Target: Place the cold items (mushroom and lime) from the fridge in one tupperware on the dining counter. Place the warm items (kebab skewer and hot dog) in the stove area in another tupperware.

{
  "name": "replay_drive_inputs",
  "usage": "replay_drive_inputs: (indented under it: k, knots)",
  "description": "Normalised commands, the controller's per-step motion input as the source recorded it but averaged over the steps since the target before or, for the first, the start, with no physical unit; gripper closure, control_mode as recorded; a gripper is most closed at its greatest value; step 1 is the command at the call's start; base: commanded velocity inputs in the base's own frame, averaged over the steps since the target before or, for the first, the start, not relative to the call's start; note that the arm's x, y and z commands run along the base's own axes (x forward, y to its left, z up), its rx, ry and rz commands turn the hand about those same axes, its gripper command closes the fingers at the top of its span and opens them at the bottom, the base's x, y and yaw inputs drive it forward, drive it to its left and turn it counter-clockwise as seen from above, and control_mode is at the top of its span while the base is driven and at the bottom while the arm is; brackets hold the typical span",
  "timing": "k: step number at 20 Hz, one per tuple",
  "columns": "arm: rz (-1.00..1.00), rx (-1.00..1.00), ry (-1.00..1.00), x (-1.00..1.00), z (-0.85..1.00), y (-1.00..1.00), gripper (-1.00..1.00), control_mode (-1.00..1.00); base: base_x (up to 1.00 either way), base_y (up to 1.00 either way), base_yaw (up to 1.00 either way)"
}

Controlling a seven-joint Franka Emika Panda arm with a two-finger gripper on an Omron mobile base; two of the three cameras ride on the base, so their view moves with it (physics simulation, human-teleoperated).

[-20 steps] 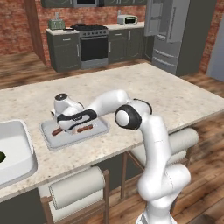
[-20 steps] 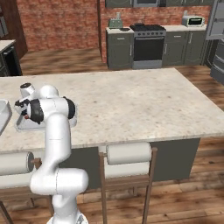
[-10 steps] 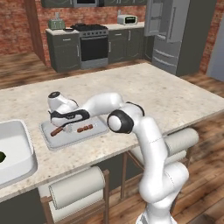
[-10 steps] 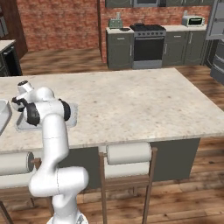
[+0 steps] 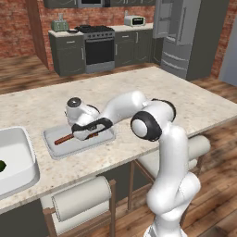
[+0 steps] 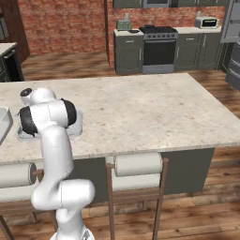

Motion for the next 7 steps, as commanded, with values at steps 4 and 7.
replay_drive_inputs:
  k: [4, 7]
  knots:
    - [-0.02, 0.31, -0.39, -0.97, 1.0, -0.84, -1.0, -1.0, 0.0, 0.0, 0.0]
    - [-0.01, 0.29, -0.24, -0.99, 1.0, -0.89, -1.0, -1.0, 0.0, 0.0, 0.0]
